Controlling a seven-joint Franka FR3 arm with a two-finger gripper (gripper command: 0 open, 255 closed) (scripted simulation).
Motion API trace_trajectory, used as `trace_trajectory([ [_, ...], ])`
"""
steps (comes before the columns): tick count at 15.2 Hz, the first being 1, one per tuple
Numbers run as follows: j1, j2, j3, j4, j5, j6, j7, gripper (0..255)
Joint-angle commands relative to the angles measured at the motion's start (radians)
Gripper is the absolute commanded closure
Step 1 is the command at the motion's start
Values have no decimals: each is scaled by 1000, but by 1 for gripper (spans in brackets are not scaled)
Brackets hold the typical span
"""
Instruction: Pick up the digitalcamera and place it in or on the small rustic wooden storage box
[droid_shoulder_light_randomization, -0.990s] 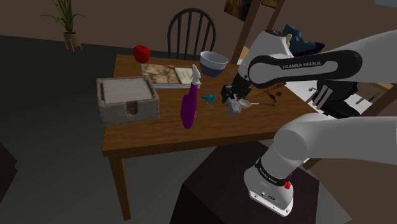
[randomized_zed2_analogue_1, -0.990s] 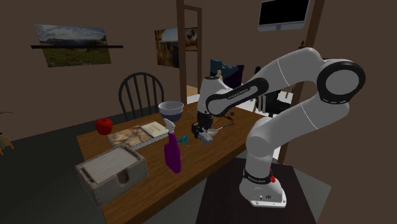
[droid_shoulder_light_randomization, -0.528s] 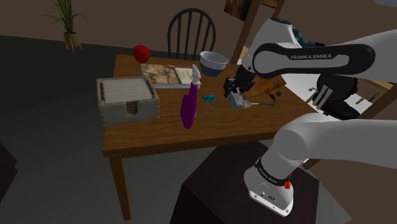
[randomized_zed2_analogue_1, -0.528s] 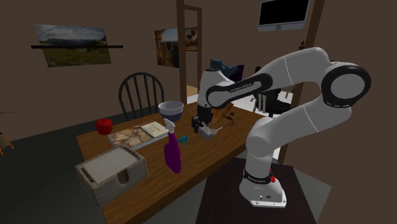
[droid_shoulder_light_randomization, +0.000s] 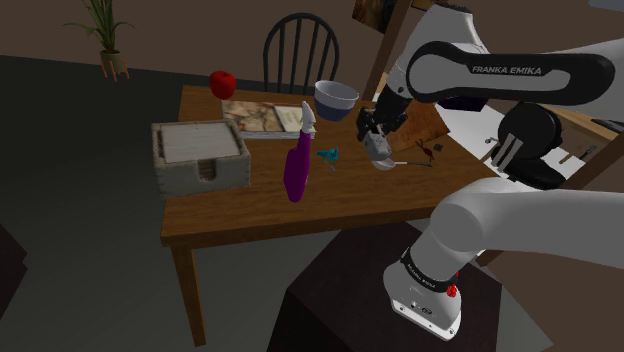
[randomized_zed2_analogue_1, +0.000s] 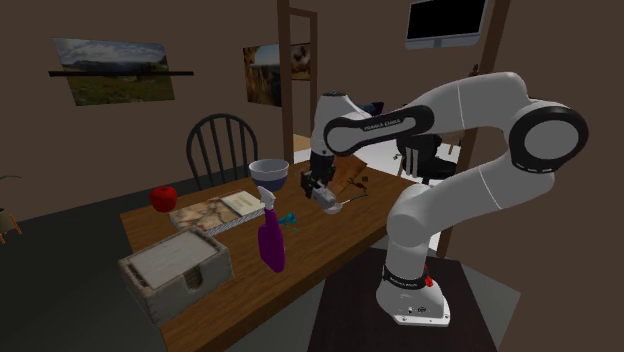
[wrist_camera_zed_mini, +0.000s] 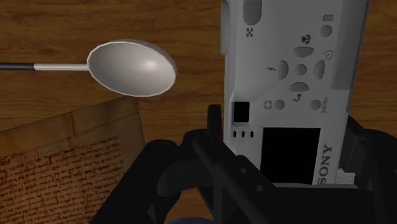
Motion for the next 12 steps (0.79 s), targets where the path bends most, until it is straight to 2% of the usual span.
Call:
trace_trajectory([
  [1, 0, -1, 0, 28, 1, -30, -2, 255],
  [10, 1, -4, 0, 143, 3, -147, -6, 255],
  [12, 23, 40, 46, 166, 30, -129, 41, 255],
])
